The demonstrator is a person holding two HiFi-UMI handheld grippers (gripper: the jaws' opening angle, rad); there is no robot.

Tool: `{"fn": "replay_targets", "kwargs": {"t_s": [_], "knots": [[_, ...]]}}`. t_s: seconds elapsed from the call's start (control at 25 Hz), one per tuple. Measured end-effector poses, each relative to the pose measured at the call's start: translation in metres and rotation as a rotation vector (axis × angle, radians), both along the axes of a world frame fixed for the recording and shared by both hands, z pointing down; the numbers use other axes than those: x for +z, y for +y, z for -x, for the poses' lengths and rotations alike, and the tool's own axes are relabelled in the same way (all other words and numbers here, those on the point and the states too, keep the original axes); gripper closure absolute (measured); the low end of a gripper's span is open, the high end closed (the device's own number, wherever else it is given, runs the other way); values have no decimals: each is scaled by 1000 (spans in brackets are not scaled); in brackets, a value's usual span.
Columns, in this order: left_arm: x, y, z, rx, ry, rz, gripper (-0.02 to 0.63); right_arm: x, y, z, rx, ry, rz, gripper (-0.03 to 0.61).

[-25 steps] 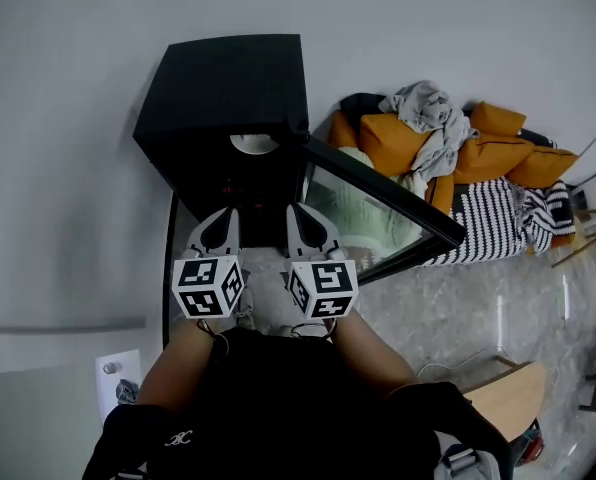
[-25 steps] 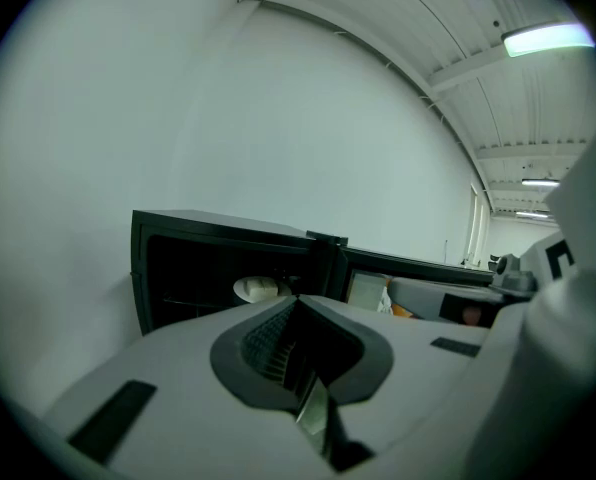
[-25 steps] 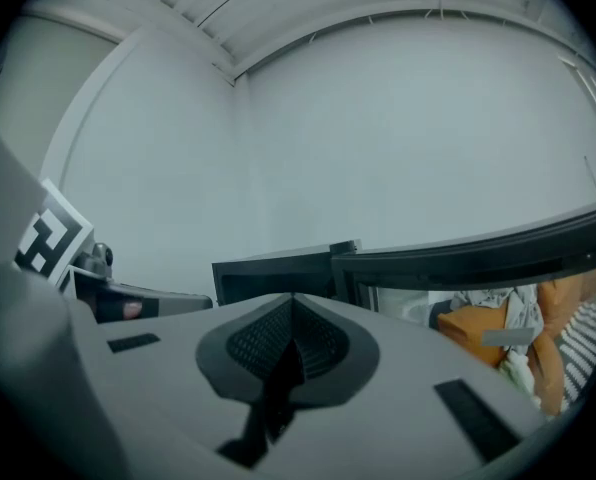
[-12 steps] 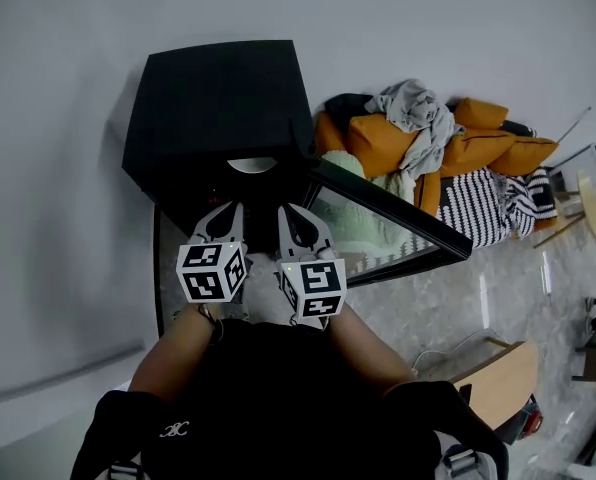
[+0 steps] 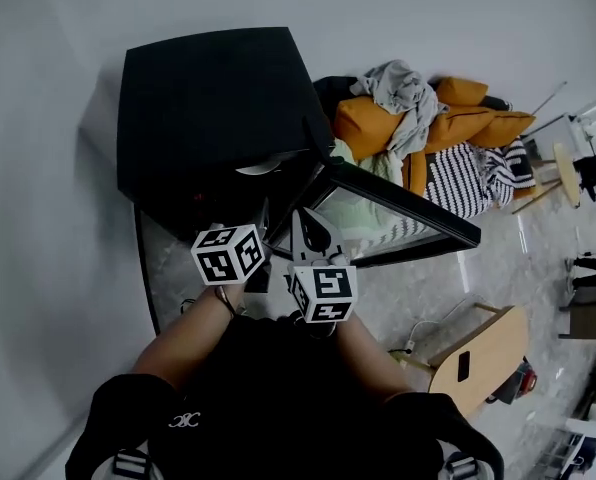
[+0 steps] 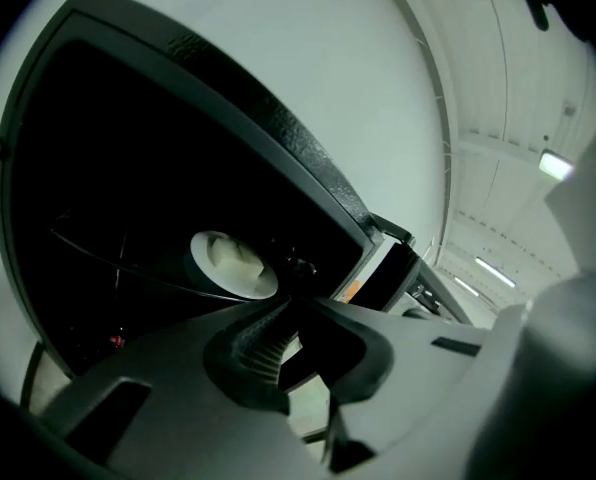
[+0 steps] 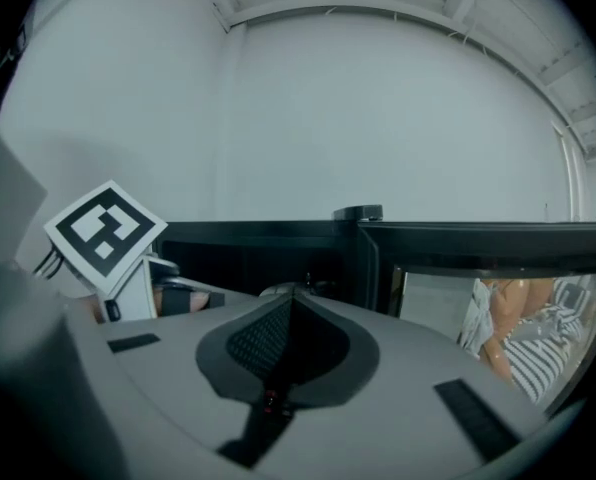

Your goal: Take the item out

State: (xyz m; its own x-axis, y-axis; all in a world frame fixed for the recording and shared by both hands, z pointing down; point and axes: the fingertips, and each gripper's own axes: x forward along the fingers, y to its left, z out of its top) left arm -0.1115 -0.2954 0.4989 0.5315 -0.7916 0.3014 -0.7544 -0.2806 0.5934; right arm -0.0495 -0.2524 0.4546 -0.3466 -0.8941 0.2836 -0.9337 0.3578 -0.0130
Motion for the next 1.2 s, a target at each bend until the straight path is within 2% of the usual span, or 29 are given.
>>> {"fn": "replay_targets", "kwargs": {"t_s": [0.32, 0.44, 0.52, 0.56, 0.76, 1.0, 1.2], "knots": [[22, -29, 3, -82, 264, 116, 603, 13, 2, -3, 6, 50, 23, 571], [36, -36, 0, -92, 463, 241, 598, 9, -1, -10, 0, 62, 14, 571], [44, -43, -1, -104, 589, 310, 559, 10, -4, -17, -6, 69, 17, 571], [46, -46, -1, -112, 629, 326, 551, 12, -6, -21, -6, 70, 20, 571], [51, -59, 5, -168, 695, 333, 551, 9, -17, -43, 7, 67, 9, 571], [59, -66, 5, -218, 705, 347, 551, 11, -21, -51, -9, 72, 12, 571], [61, -68, 2, -241, 757, 365, 551, 14, -23, -59, -11, 75, 20, 571]]}}
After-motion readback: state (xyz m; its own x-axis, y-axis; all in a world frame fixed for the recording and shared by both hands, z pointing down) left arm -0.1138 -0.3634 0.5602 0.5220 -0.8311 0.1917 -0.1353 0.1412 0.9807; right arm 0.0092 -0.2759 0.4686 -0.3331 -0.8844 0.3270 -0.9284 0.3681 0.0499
